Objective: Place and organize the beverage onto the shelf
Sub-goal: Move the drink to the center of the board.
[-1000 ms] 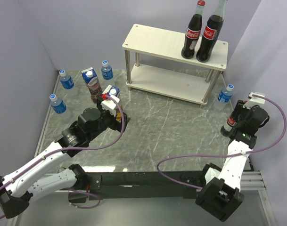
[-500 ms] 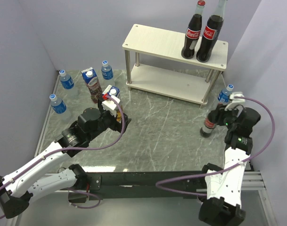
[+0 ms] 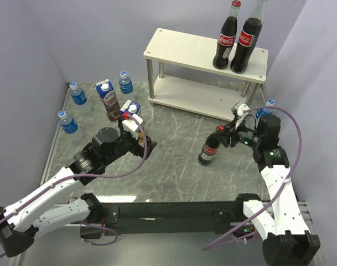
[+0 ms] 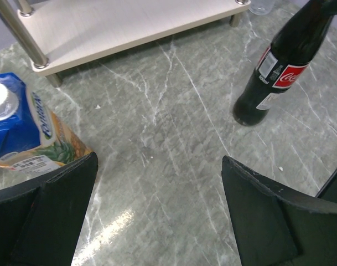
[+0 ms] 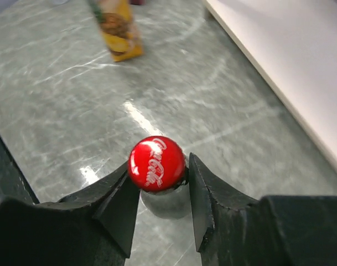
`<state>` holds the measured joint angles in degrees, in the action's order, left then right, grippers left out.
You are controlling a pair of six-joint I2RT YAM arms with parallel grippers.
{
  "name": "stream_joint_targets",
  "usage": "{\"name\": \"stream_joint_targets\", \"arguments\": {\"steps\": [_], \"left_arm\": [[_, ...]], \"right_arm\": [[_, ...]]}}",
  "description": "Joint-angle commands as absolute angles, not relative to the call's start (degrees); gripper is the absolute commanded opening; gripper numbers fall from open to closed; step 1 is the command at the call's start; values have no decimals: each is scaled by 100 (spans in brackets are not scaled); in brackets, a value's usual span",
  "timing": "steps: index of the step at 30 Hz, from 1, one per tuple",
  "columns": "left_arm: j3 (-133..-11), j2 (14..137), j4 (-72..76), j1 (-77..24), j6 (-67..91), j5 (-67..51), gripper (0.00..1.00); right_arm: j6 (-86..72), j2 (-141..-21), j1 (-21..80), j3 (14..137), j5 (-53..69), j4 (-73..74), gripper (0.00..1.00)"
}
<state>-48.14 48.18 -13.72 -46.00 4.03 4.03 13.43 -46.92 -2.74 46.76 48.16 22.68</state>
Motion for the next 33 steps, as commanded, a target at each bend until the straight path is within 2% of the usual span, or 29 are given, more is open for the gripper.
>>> {"name": "stream_joint_targets", "arguments": {"steps": [1,13,14,16,18,19,22,25,33], "left_arm": [[-4720,4825,-993,-4623,360,62,99],[-4588,5088,-669,-4623,360,-377,100],[-4588,5176,-624,-4623,378,-482,100],[-4597,5290,-441,-4623,448,-606,99],[-4675,5536,-326,-4623,536,-825,99],[-4719,5729,-273,-4623,571,-913,99],[-4983,6150,-158,-4641,703,-1212,100],[-5299,6441,-193,-4719,747,-1354,99],[-6143,7312,-150,-5325,457,-1028,100]], "right_arm": [[1739,-4640,121,5238,5695,1212,0],[2189,-5019,967,5273,5274,1230,0],[2223,-5027,975,5291,5273,1265,8],[2206,-5019,976,5291,5230,1274,16],[2267,-4992,976,5282,5194,1344,33],[2276,-4966,976,5274,5186,1397,47],[2381,-4869,976,5273,5133,1564,64],[2460,-4773,976,5352,5124,1818,69],[2716,-4334,800,5572,4738,2504,74]]}}
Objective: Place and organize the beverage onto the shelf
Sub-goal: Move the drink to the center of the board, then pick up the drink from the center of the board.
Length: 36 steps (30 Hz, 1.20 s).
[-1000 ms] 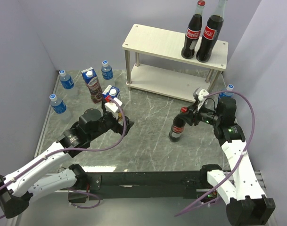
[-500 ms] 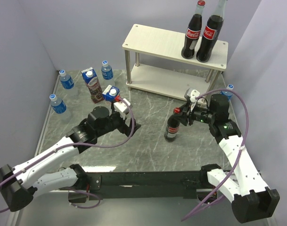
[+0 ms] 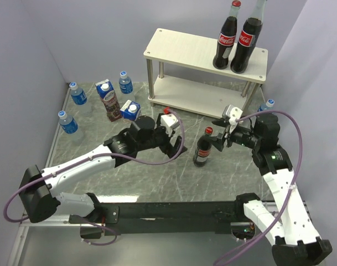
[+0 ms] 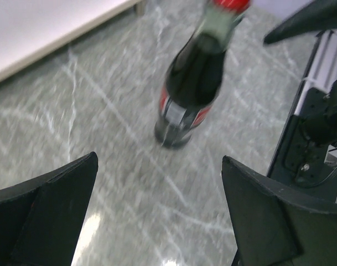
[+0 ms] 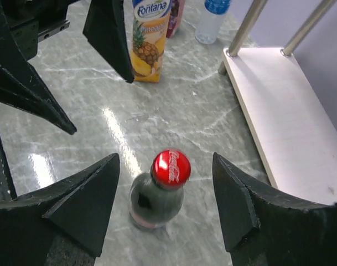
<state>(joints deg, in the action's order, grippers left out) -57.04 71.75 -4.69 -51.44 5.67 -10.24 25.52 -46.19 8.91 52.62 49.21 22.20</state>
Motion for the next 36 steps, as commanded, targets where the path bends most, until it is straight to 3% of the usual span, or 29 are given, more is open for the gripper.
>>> {"name": "stream_joint_targets", "arguments": {"steps": [1,7,13,27,33,36], "left_arm": [[-6213,7434,-132,-5370,422,-985,99],[-6749,7953,-176,-5695,255,-791,99],[-7136,8296,-150,-5897,229,-580,99],[-8217,9202,-263,-6108,325,-18,99],[-8630,9650,-404,-6144,404,148,86],[-8806,9808,-518,-6144,431,193,67]], "right_arm": [[2672,-4263,748,5685,4615,2679,74],[2207,-3912,-209,6178,4280,3312,74],[2346,-3603,-1255,5925,4429,3848,73],[5176,-3946,-1450,4571,5422,4772,73],[6152,-4069,-1450,4140,6204,4782,73],[6415,-4271,-1450,4087,6441,4693,73]]}}
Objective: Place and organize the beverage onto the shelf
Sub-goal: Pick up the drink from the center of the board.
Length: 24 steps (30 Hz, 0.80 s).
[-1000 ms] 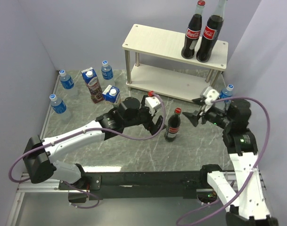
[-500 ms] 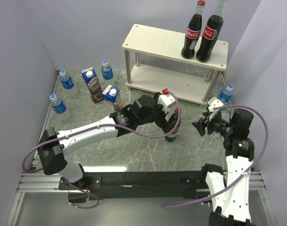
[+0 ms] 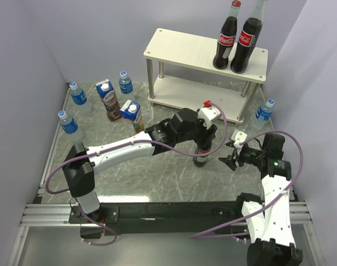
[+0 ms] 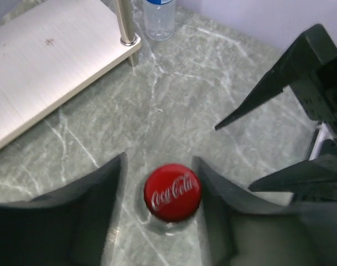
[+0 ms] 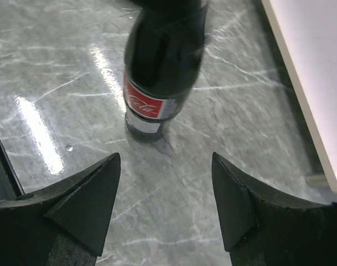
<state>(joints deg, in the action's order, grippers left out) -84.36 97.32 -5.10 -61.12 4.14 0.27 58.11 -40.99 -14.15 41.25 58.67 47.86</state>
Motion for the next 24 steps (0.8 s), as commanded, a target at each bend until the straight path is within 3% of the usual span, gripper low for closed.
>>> {"name": "stream_joint_targets", "arguments": {"steps": [1,3,5,6,18,21,24], "left_arm": [[-8833,9843,-536,-6144,431,193,51],[-8894,9861,-545,-6152,448,124,34],[-8973,9861,-545,-6152,483,114,3],[-9000,9853,-536,-6152,501,123,0],[-9685,9606,-457,-6231,615,237,0],[-9931,9606,-571,-6266,642,237,0],[-10081,9571,-615,-6319,677,228,0]], "right_arm": [[6668,-4358,-1450,4078,6512,4789,73],[6951,-4605,-1450,4087,6644,4886,73],[7346,-4841,-1441,4043,6890,4948,73],[7478,-4921,-1441,3991,6960,4957,73],[7252,-5950,-1064,4403,7822,4448,75],[6033,-5845,-757,4211,7691,3335,78],[3838,-5398,-256,3616,6904,991,79]]}}
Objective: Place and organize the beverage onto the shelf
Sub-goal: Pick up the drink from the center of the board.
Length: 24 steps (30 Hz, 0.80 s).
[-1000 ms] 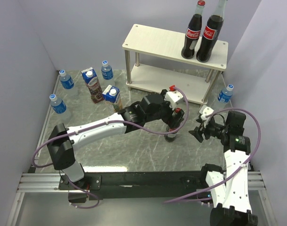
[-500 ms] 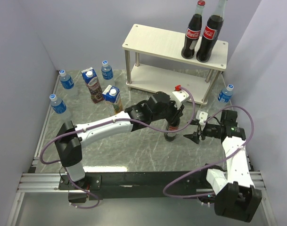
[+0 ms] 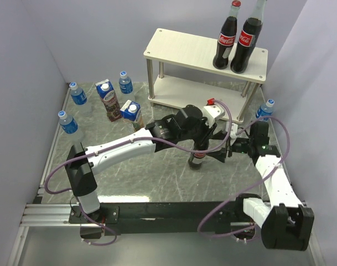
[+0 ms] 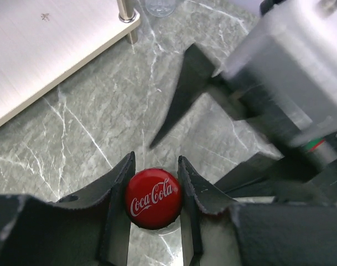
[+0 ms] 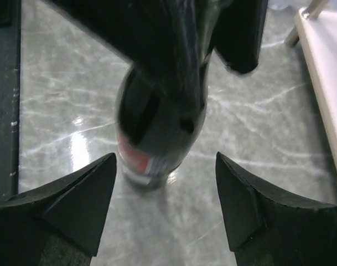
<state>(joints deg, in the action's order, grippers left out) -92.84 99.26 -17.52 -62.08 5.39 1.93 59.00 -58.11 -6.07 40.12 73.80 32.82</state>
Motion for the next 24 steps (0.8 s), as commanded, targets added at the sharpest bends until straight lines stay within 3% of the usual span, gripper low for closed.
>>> {"name": "stream_joint_targets", "arguments": {"steps": [1,10,24], "left_arm": [[-10116,9580,-633,-6328,685,246,0],[-10450,9422,-563,-6407,677,518,0],[-10810,9106,-457,-6398,738,650,0]], "right_arm": [[3049,-5275,-150,3456,6752,27,79],[1601,-5317,457,3340,6662,-1396,80],[1134,-5431,773,3067,6565,-2425,77]]}}
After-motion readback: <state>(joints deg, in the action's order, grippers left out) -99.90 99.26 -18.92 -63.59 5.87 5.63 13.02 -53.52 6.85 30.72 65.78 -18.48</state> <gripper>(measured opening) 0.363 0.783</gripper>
